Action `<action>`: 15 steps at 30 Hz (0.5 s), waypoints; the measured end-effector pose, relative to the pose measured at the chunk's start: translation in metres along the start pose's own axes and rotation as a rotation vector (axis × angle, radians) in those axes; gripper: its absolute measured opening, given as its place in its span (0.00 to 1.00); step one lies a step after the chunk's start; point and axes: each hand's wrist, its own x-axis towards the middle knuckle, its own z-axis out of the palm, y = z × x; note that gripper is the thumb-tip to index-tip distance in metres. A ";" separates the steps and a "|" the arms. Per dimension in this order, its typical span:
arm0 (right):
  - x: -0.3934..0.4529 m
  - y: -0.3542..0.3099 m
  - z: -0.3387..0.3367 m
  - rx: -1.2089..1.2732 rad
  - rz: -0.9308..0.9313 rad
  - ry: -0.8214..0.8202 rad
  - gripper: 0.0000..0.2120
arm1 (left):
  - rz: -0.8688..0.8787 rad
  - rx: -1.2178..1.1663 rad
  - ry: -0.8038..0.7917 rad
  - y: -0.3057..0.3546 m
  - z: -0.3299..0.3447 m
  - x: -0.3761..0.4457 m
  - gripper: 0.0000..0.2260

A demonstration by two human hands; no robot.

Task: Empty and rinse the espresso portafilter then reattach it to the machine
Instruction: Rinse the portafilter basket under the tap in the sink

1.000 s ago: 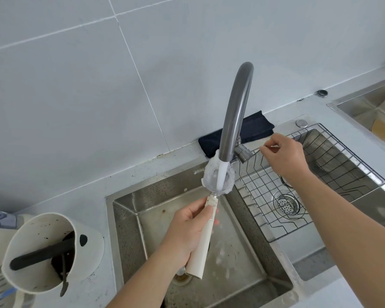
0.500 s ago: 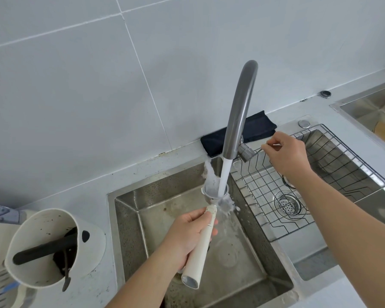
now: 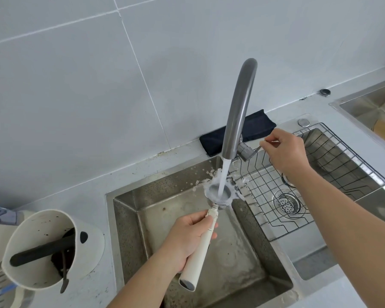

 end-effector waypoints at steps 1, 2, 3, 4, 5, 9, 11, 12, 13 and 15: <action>0.000 0.000 0.000 -0.003 -0.004 0.002 0.06 | 0.008 0.013 0.005 0.000 0.000 0.000 0.05; 0.001 0.000 -0.001 -0.006 -0.007 0.002 0.06 | 0.018 0.025 0.008 0.001 -0.001 0.000 0.05; 0.001 0.000 -0.001 -0.006 -0.008 0.000 0.06 | 0.028 0.034 0.009 0.002 -0.001 0.000 0.05; 0.001 0.000 -0.001 -0.005 -0.009 -0.002 0.06 | 0.038 0.043 0.006 0.003 -0.002 0.000 0.05; 0.001 0.000 -0.001 -0.005 -0.009 -0.004 0.06 | 0.048 0.054 0.006 0.004 -0.002 0.000 0.05; 0.000 -0.001 -0.001 -0.016 -0.009 -0.005 0.06 | 0.076 0.079 0.007 0.004 -0.004 0.002 0.06; 0.001 -0.002 -0.002 -0.015 0.000 -0.009 0.06 | 0.080 0.076 -0.003 0.004 -0.004 0.003 0.07; 0.001 -0.002 -0.002 -0.017 0.000 -0.009 0.06 | 0.084 0.073 -0.007 0.004 -0.003 0.003 0.08; 0.001 -0.001 -0.002 -0.021 -0.001 -0.009 0.06 | 0.087 0.068 -0.010 0.005 -0.002 0.004 0.08; 0.000 -0.001 -0.002 -0.029 -0.008 -0.007 0.06 | 0.090 0.056 -0.015 0.006 0.001 0.005 0.09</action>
